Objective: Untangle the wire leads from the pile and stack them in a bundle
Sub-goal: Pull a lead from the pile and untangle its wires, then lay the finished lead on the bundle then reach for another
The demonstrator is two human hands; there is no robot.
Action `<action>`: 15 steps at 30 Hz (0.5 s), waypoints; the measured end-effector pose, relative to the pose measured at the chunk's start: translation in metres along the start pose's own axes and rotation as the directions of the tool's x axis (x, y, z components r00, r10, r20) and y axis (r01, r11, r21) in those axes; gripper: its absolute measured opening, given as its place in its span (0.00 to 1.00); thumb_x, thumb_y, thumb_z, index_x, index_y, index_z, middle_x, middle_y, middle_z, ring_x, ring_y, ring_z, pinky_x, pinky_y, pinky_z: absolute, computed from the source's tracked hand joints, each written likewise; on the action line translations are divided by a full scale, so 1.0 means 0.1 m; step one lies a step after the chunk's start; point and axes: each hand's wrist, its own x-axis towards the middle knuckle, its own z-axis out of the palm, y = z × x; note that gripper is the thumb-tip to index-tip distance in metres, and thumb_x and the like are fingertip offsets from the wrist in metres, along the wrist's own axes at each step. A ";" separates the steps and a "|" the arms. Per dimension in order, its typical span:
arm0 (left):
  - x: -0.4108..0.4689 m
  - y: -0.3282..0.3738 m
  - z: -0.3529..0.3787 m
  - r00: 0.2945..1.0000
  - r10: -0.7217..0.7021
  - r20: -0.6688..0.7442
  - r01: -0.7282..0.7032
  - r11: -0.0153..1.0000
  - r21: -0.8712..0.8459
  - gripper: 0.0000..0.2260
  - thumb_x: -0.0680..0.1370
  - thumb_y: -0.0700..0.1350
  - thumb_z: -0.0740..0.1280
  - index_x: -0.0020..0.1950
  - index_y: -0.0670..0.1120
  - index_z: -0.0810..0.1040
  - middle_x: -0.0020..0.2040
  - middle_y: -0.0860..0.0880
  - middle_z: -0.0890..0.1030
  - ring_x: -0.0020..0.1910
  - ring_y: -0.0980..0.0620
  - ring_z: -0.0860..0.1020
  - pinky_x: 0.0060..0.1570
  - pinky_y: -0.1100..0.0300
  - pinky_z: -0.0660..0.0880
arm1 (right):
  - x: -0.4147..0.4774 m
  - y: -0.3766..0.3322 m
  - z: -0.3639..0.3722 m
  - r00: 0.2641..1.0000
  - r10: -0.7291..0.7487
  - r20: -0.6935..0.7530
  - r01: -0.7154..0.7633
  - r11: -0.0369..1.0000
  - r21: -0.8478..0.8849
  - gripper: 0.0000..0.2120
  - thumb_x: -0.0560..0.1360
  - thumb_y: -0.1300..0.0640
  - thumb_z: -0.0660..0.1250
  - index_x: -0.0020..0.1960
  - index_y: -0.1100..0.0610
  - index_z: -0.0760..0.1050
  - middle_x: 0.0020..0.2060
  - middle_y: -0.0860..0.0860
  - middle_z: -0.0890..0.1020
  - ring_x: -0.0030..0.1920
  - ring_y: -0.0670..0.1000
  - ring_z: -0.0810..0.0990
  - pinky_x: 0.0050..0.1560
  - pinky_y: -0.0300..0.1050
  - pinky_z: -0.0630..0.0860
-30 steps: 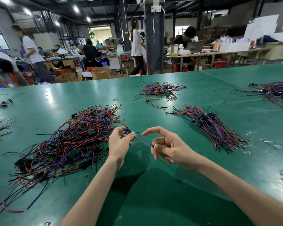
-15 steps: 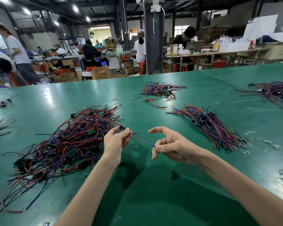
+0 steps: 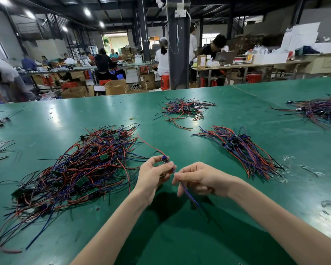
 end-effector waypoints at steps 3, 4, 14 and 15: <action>0.00 -0.01 0.00 1.000 -0.004 0.018 0.004 1.000 -0.007 0.09 0.74 0.36 0.69 0.51 0.45 0.75 0.36 0.48 0.84 0.33 0.55 0.80 0.37 0.65 0.75 | 0.02 0.01 -0.01 0.995 0.006 -0.096 -0.004 1.000 0.026 0.08 0.77 0.58 0.65 0.42 0.61 0.78 0.32 0.55 0.83 0.16 0.42 0.60 0.18 0.30 0.55; 0.00 -0.01 0.00 1.000 -0.010 0.030 0.010 1.000 -0.008 0.09 0.74 0.36 0.69 0.52 0.46 0.75 0.38 0.48 0.84 0.35 0.55 0.81 0.37 0.65 0.75 | 0.02 0.00 -0.04 0.991 -0.001 -0.133 0.006 0.999 0.035 0.08 0.77 0.59 0.64 0.42 0.61 0.78 0.31 0.55 0.83 0.16 0.42 0.61 0.18 0.30 0.55; 0.02 0.01 0.00 0.993 -0.061 0.102 0.064 0.998 -0.028 0.09 0.77 0.41 0.65 0.56 0.42 0.74 0.44 0.47 0.85 0.38 0.52 0.81 0.38 0.64 0.78 | -0.20 -0.17 -0.99 0.697 -0.113 -0.709 0.187 0.982 0.028 0.10 0.78 0.65 0.62 0.39 0.65 0.77 0.22 0.53 0.79 0.13 0.42 0.60 0.18 0.27 0.52; 0.02 0.01 0.00 0.993 -0.061 0.099 0.064 0.998 -0.028 0.09 0.78 0.41 0.64 0.57 0.41 0.74 0.44 0.46 0.84 0.37 0.52 0.81 0.38 0.64 0.78 | -0.24 -0.13 -1.09 0.659 -0.071 -0.749 0.126 0.992 0.016 0.10 0.78 0.66 0.62 0.39 0.66 0.76 0.21 0.52 0.78 0.13 0.42 0.59 0.18 0.27 0.52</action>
